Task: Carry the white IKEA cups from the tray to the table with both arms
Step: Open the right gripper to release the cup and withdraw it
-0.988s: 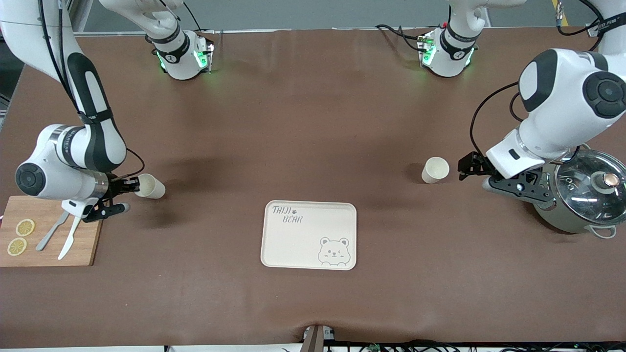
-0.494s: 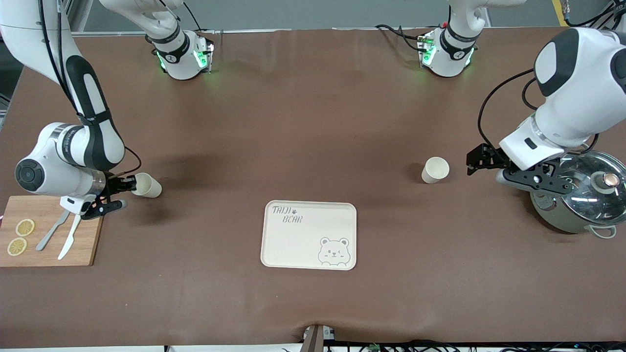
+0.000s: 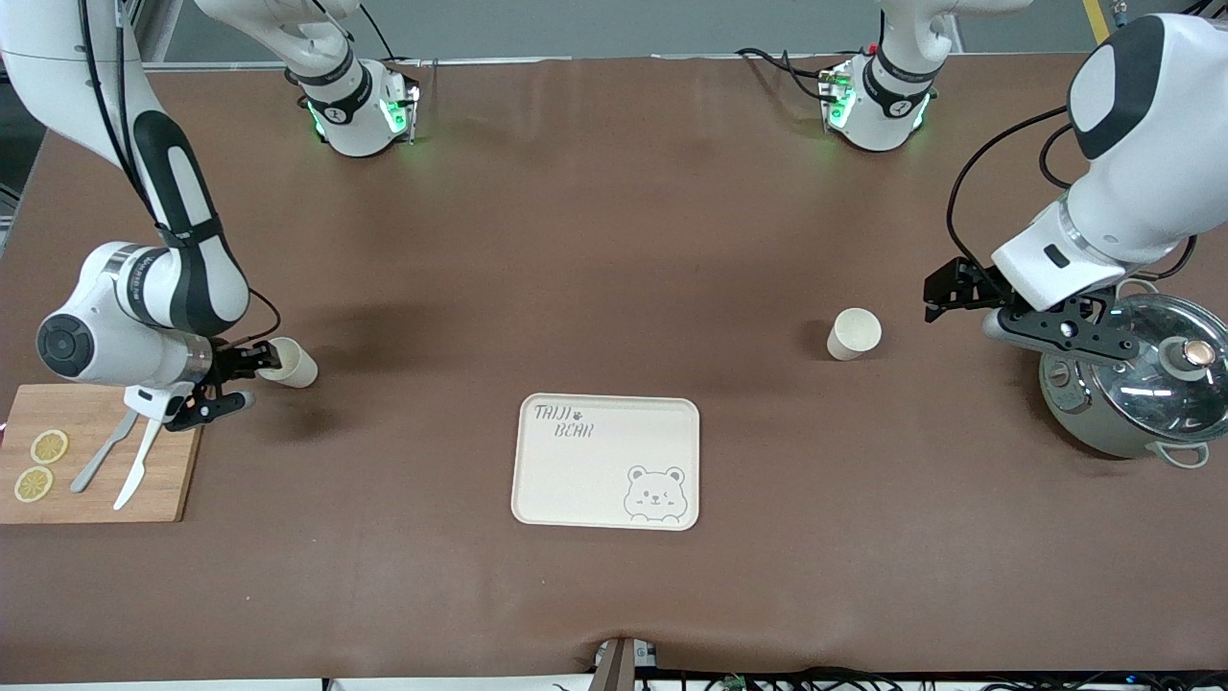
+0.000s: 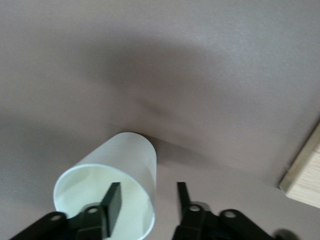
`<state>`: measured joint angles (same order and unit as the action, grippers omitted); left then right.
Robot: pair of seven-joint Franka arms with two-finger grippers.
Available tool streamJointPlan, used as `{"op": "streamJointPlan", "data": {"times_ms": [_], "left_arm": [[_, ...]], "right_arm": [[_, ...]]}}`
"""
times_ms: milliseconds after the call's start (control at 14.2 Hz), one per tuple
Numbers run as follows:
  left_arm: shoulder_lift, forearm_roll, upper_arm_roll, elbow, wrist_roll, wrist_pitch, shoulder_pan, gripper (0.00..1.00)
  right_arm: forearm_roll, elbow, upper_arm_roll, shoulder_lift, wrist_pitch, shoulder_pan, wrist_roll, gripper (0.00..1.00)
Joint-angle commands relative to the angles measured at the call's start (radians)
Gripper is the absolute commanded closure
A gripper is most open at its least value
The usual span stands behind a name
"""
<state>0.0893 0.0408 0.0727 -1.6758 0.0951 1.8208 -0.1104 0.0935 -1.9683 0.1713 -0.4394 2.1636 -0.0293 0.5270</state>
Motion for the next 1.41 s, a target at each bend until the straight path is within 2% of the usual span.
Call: {"op": "streamJointPlan", "data": {"times_ms": [0,282,635,846,1058,1340], "left_arm": [[-0.016,-0.077,0.009,0.007,-0.018,-0.035,-0.002,0.00],[-0.016,-0.088,0.009,0.007,-0.012,-0.051,0.000,0.00],[-0.014,-0.087,0.007,0.007,-0.020,-0.075,-0.002,0.00],[-0.014,-0.087,0.007,0.007,-0.021,-0.095,0.000,0.00],[-0.013,-0.087,0.007,0.007,-0.023,-0.103,0.000,0.00],[-0.010,-0.087,0.007,0.007,-0.035,-0.103,-0.002,0.00]], "right_arm": [[-0.012,0.069,-0.004,0.010,-0.081,-0.004,0.004,0.00],[-0.012,0.305,-0.006,0.002,-0.375,-0.018,0.001,0.00],[-0.014,0.515,-0.004,0.005,-0.511,-0.041,-0.050,0.00],[-0.005,0.633,-0.004,0.011,-0.521,-0.038,-0.316,0.00],[-0.008,0.635,-0.004,0.063,-0.528,-0.044,-0.367,0.00],[-0.011,0.634,-0.003,0.151,-0.689,-0.046,-0.368,0.00]]}}
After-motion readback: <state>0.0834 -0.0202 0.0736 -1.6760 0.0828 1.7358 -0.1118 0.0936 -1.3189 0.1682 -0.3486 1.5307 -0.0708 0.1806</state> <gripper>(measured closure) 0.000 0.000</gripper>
